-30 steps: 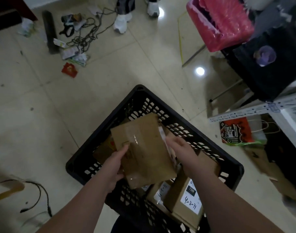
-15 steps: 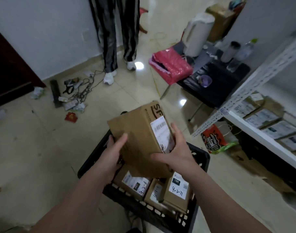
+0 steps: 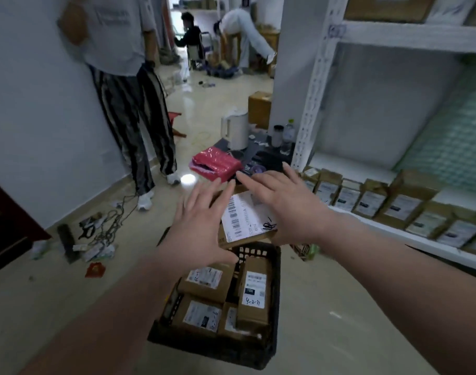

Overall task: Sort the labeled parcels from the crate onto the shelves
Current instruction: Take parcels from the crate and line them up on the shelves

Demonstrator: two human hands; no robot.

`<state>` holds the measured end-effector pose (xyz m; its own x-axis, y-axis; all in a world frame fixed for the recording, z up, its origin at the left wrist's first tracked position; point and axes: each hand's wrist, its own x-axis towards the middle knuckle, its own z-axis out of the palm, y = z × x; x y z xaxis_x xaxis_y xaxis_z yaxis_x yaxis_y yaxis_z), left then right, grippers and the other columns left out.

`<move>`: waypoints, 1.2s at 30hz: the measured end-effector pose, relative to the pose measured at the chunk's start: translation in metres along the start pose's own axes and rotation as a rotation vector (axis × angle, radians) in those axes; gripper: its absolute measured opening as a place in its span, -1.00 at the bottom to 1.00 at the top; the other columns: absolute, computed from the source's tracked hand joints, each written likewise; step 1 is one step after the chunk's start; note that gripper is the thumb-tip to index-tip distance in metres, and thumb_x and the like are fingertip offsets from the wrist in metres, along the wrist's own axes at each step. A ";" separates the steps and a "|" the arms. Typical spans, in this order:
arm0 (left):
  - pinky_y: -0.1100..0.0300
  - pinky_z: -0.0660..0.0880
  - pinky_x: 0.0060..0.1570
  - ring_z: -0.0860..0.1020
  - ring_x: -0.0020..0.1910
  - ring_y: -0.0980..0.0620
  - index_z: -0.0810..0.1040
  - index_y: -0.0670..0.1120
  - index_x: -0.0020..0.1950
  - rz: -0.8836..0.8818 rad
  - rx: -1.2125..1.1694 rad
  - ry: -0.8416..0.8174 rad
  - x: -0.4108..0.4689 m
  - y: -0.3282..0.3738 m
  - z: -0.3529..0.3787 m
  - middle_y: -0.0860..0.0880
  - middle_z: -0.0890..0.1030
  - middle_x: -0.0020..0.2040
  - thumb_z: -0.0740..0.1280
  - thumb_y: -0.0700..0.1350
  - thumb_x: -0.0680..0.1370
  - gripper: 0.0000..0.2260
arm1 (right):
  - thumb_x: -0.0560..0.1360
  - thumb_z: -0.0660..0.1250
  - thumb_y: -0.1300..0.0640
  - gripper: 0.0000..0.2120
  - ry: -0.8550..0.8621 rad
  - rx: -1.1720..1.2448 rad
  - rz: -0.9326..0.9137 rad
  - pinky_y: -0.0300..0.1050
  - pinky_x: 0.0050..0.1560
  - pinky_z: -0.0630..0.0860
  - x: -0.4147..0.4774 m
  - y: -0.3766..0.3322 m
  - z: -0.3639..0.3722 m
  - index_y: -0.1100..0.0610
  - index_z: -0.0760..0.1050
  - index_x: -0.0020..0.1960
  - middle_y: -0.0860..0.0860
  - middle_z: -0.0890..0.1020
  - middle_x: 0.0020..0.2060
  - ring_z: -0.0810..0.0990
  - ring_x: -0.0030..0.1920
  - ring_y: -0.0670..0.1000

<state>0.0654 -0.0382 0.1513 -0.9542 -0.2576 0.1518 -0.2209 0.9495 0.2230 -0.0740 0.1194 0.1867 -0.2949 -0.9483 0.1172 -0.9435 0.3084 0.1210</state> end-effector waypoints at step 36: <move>-0.17 0.39 0.28 0.39 0.35 -0.05 -0.03 0.34 0.49 -0.132 -1.390 -0.326 -0.003 -0.005 -0.043 0.07 0.38 0.42 0.53 0.38 0.04 0.14 | 0.07 0.51 -0.35 0.29 0.565 0.968 0.894 0.05 0.38 0.33 -0.040 -0.119 -0.039 -0.16 -0.17 0.58 -0.13 0.28 0.47 0.26 0.45 -0.05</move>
<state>0.0782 -0.0503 0.1914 -0.9874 -0.0965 -0.1251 -0.1187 -0.0697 0.9905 0.0562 0.1235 0.2057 -0.9520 -0.2394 0.1908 -0.2736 0.3860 -0.8810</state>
